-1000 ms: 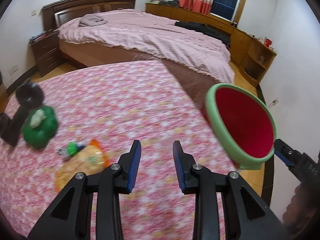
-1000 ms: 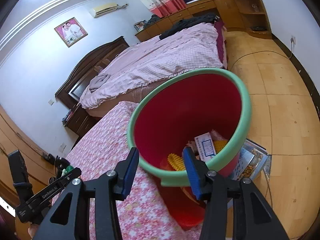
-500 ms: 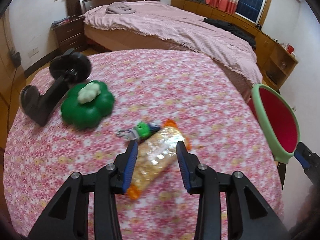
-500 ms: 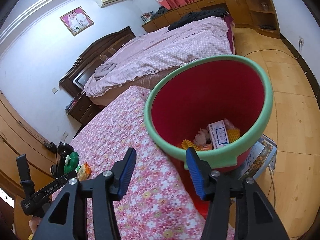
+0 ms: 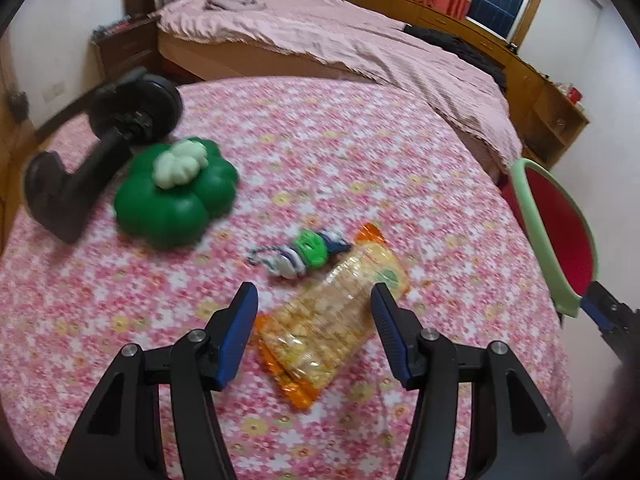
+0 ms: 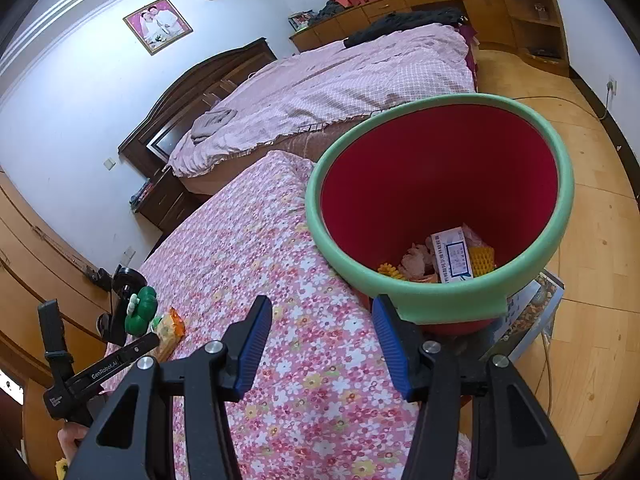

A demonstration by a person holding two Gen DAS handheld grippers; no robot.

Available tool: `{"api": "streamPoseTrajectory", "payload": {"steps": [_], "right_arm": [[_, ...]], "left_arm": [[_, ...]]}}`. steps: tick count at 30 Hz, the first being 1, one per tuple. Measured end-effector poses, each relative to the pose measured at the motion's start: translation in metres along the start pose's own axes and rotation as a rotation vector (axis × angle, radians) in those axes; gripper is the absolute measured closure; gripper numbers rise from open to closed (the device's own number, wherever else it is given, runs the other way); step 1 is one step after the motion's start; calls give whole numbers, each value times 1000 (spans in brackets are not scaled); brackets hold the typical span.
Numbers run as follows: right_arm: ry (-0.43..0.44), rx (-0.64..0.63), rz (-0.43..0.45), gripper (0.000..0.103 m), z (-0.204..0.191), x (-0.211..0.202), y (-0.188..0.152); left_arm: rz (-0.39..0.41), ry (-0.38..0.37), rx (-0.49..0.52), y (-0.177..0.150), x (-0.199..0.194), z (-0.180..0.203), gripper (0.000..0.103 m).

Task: Collect trash
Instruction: 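Move the left tool to the orange snack bag and grasp it, then lift the snack bag with the left tool while the right tool grasps the keychain toy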

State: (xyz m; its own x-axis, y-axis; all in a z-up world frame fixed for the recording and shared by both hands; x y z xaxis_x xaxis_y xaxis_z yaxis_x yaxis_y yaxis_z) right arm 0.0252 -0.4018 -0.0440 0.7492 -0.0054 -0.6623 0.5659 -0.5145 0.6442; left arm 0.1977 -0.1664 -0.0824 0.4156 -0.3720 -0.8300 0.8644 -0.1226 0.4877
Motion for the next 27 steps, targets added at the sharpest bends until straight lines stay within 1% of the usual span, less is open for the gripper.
{"api": "streamPoseTrajectory", "payload": {"steps": [5,11,19,20,21,22,23,27], "right_arm": [[3,0,-1,47,0,-1,-1],[4,7,1,47,3,-2,-1],[8,4,0,47,2,-3,-2],[8,4,0,47,2,-3,-2],[7,3,0,47,2,-3,-2],[7,3,1,47,2,-3,-2],[7,2,1,47,2,-3,-2],[9,3,1,47,2,-3,-2]], "left_arm": [[-26,-19,2,-3,2,6,44],[-65,-44,21,-17,5,19,44],[-34,20,101,-19,15,38,44],[-29,31,115,-19,16,40,47],[-22,40,126,-19,16,41,55],[-15,49,142,-19,16,43,60],[-12,51,149,-19,16,44,61],[-10,8,152,-26,8,50,63]]}}
Point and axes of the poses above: each gripper's, at about its wrist camera, not at the fingertips, and x roughly the way its jaws point, z to its right, y to its top, the point moved 10 cm from there along x, roughly the way its jaws point, and after that the axes turned 9 degrees about -x, right-handed, at the moved point
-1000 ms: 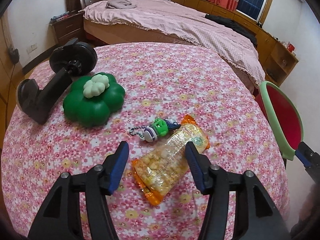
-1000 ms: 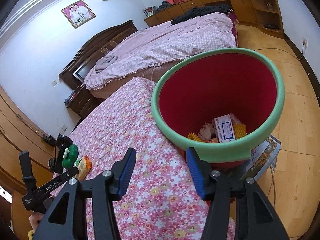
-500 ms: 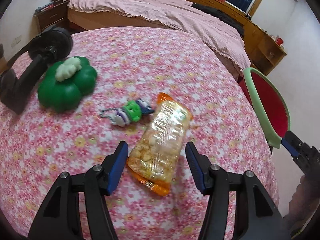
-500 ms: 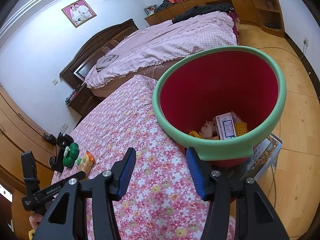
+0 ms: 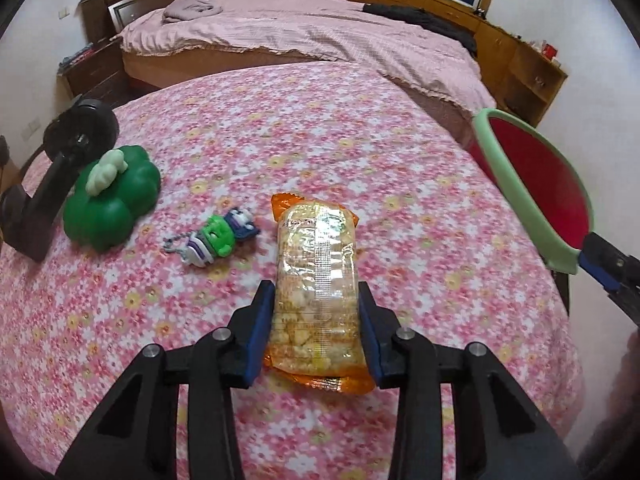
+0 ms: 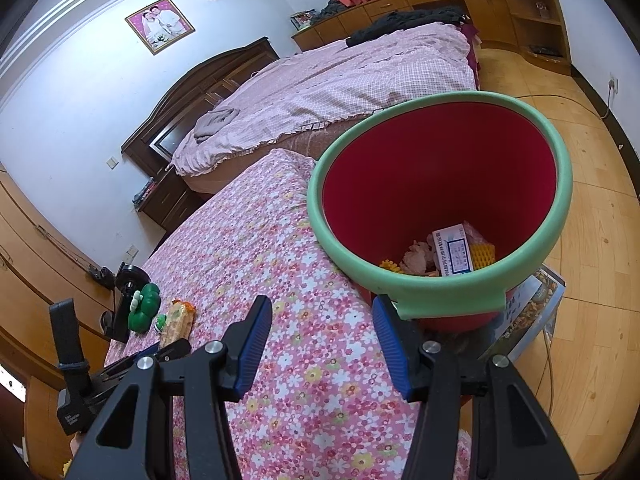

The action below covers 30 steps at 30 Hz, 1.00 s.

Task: Collect trash
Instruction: 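Lift the snack bag with the left tool while the right tool grasps the keychain toy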

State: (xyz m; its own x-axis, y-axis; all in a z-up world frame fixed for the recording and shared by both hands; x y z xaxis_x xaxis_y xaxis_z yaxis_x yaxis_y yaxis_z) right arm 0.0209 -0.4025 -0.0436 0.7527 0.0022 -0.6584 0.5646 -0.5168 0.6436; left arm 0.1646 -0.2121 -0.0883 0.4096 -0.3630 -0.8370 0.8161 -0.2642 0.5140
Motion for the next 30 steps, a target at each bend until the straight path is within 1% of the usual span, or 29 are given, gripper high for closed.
{"api": "streamPoseTrajectory", "payload": {"steps": [3,6,9,12,16,22,25,30], "right_arm": [[5,-6,-1,47,-3,-1,0],[14,-16,-4,47,-9,-1,0],[23,-37,-4,47,-20,-2,1],[34,-62,-1,47,-32,-2,4],[54,-108,-4,47,-56,1,7],[80,-189,-25,47,-98,13,6],[91,-228,-45,47,-117,24,3],[113,-293,-77,47,-152,45,-3]], "left_arm": [[13,-32,-11,-3,-11,3,63],[37,-67,-45,-3,-28,1,63],[74,-62,-80,0,-45,-9,63],[122,-24,-124,6,-61,-29,63],[174,49,-188,17,-76,-67,63],[209,136,-288,20,-86,-127,63],[227,165,-321,18,-88,-151,63],[251,195,-372,12,-85,-179,63]]}}
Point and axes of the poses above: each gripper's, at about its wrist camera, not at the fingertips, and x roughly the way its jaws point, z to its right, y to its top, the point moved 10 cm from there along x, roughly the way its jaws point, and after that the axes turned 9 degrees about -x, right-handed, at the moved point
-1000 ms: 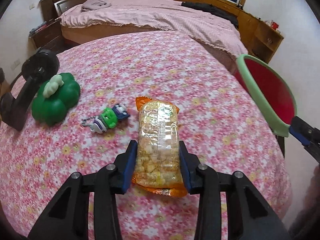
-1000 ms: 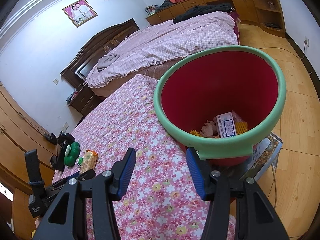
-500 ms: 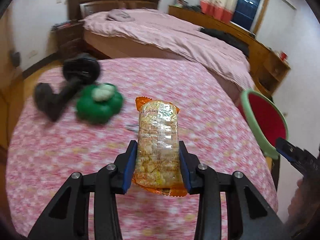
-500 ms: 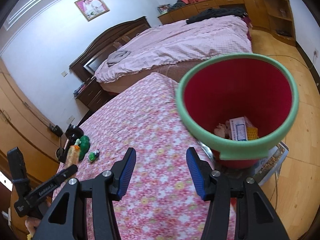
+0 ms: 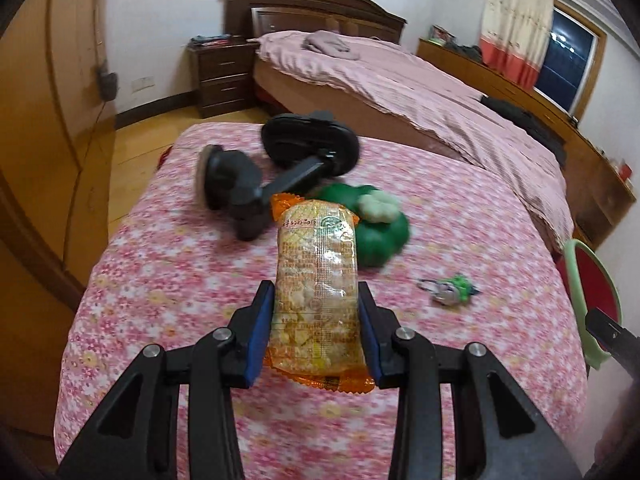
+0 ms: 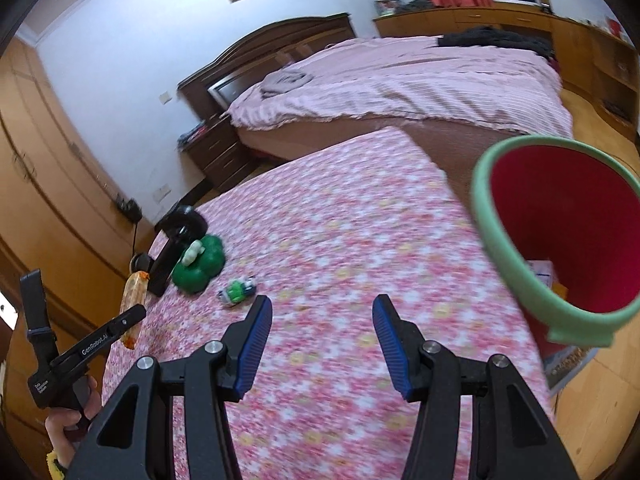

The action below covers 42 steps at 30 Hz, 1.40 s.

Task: Collect trash
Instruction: 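Lift the snack bag with the left tool while the right tool grasps the keychain toy, then carry the snack bag and keychain toy in both tools over the bucket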

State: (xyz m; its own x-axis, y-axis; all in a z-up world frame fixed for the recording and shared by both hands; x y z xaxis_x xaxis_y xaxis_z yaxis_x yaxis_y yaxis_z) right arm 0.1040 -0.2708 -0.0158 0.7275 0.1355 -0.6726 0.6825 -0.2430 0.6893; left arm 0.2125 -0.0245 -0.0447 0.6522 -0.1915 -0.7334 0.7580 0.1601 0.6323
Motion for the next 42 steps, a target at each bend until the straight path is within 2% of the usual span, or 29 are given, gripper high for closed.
{"api": "streamPoseTrajectory", "payload": {"steps": [8,12,21,35,38,42], "right_arm": [[36,-127,-68,43,-52,48,1],[41,-164,-95,43,-65,69,-1],[8,-225,-153,43,-82,110,-4],[-76,-299,-128,42,-90,128,-8],[-90,-310,-121,50,-91,130,-6],[-65,-290,-117,51,-90,129,-4]], "left_arm": [[33,37,-60,3,11,-28,63],[47,52,-69,5,17,-37,63],[41,6,-97,2,27,-45,63],[39,-60,-129,-1,27,-45,63],[40,-69,-125,-1,26,-46,63],[32,-75,-131,-3,26,-46,63]]}}
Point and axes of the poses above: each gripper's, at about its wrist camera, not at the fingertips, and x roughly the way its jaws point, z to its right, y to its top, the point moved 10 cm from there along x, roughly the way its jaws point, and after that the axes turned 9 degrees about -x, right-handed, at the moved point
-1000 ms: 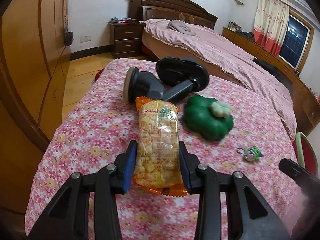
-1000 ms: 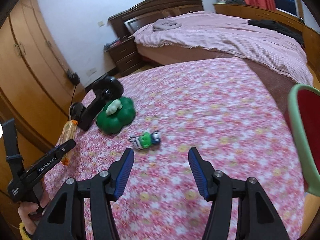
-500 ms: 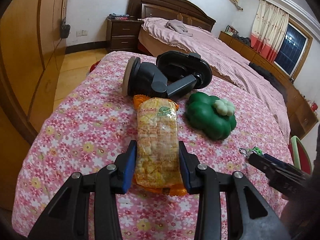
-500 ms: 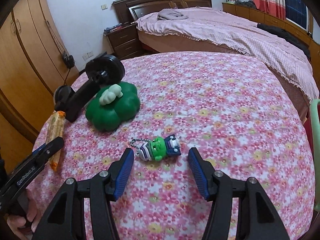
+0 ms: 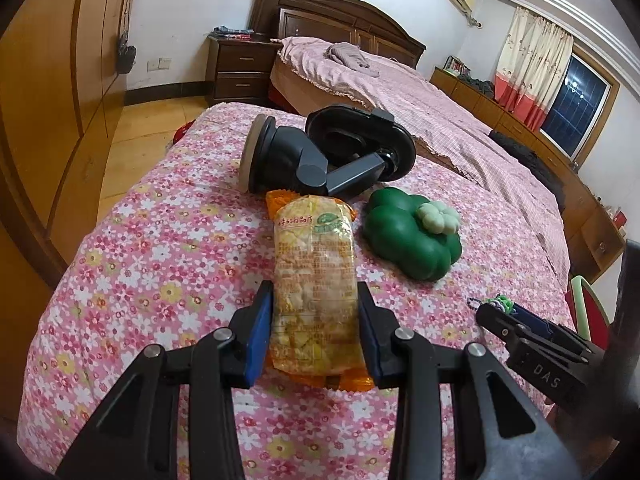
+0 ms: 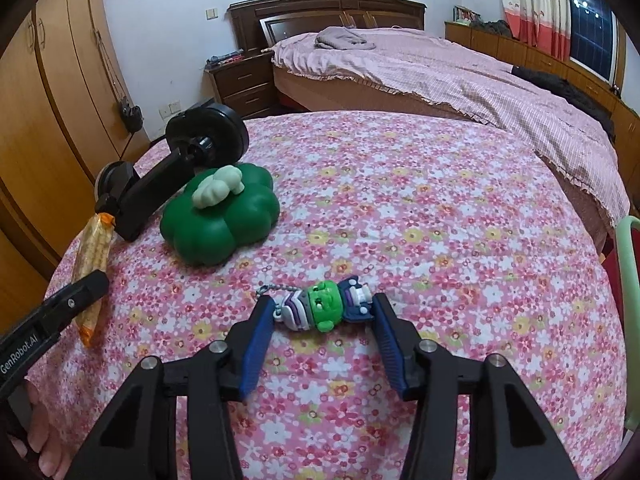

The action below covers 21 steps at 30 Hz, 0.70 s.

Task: Collect trash
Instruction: 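Carry the snack bag and keychain toy in both tools over the bucket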

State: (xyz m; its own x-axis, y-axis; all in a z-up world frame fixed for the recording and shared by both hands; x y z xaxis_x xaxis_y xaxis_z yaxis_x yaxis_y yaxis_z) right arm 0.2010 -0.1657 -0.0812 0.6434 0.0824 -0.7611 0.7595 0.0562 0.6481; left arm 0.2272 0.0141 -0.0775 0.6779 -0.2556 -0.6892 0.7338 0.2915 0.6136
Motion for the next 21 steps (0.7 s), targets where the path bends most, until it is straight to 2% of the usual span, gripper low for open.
{"api": "streamPoseTrajectory", "payload": {"steps": [3,9,21], "right_arm": [[40,34,3,51,1,-6,-2],[69,78,18,51,7,-29,-11],[34,192,116,51,58,-104,-25]], "left_arm": [[-17,-13,1,-4,0,4,63],[17,-28,37,-6,-15,22,63],[36,-94,120,-12,-54,78,63]]}}
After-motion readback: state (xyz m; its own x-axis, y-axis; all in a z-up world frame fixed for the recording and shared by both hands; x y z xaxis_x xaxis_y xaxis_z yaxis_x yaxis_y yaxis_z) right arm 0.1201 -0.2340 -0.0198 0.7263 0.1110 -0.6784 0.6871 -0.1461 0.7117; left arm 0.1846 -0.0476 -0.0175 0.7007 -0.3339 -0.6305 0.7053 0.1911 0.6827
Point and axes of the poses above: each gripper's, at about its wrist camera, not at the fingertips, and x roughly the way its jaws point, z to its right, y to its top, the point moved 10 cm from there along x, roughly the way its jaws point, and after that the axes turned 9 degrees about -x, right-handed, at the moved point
